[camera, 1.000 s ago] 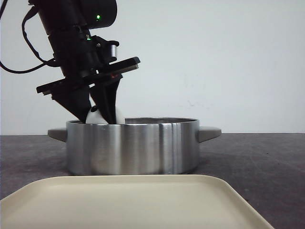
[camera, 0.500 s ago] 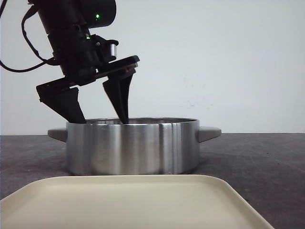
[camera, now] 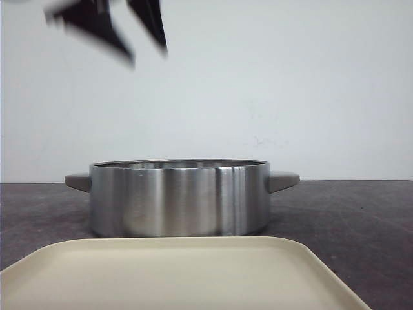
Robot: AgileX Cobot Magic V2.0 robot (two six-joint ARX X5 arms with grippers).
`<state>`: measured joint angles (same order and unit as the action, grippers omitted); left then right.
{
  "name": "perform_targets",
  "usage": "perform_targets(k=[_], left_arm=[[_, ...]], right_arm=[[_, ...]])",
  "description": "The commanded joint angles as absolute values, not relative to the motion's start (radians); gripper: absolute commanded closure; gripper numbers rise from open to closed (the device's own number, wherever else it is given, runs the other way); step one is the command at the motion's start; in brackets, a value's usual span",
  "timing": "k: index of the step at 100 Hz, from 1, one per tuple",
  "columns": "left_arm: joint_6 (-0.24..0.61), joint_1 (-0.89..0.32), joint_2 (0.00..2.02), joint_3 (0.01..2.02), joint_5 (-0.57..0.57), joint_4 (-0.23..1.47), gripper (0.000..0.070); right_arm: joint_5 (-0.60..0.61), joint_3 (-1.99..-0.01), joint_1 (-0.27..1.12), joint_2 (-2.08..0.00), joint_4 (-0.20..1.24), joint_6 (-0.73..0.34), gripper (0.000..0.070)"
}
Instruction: Steam buns
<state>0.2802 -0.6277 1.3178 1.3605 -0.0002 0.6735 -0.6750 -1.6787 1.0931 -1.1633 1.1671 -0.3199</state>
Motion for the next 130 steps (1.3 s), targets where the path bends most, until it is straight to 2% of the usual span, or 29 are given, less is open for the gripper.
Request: perform_targets(k=[1, 10, 24, 42, 56, 82, 130], left_arm=[[0.281, -0.644, 1.246, 1.383, -0.011, 0.668, 0.0600], [0.280, -0.657, 1.131, 1.383, -0.048, 0.693, 0.0699], [0.275, -0.663, 0.961, 1.377, -0.129, 0.743, 0.0700], [0.268, -0.663, 0.768, 1.349, -0.223, 0.796, 0.0700], [0.250, -0.662, 0.660, 1.321, -0.276, 0.867, 0.0700], [0.250, -0.662, 0.568, 1.320, -0.337, 1.012, 0.0700], [0.251, -0.662, 0.535, 1.321, -0.337, 1.025, 0.0700]], right_arm=[[-0.678, -1.638, 1.113, -1.159, 1.096, -0.332, 0.0693], [-0.668, -1.532, 1.126, -1.139, 0.951, -0.332, 0.0693], [-0.587, -1.370, 1.142, -1.114, 0.671, -0.318, 0.0693], [-0.457, -1.215, 1.153, -1.116, 0.313, -0.223, 0.0693], [-0.407, -1.148, 1.153, -1.118, 0.138, -0.189, 0.0693], [-0.408, -1.143, 1.153, -1.117, 0.103, -0.149, 0.0693], [-0.408, -1.143, 1.153, -1.117, 0.098, -0.149, 0.0693]])
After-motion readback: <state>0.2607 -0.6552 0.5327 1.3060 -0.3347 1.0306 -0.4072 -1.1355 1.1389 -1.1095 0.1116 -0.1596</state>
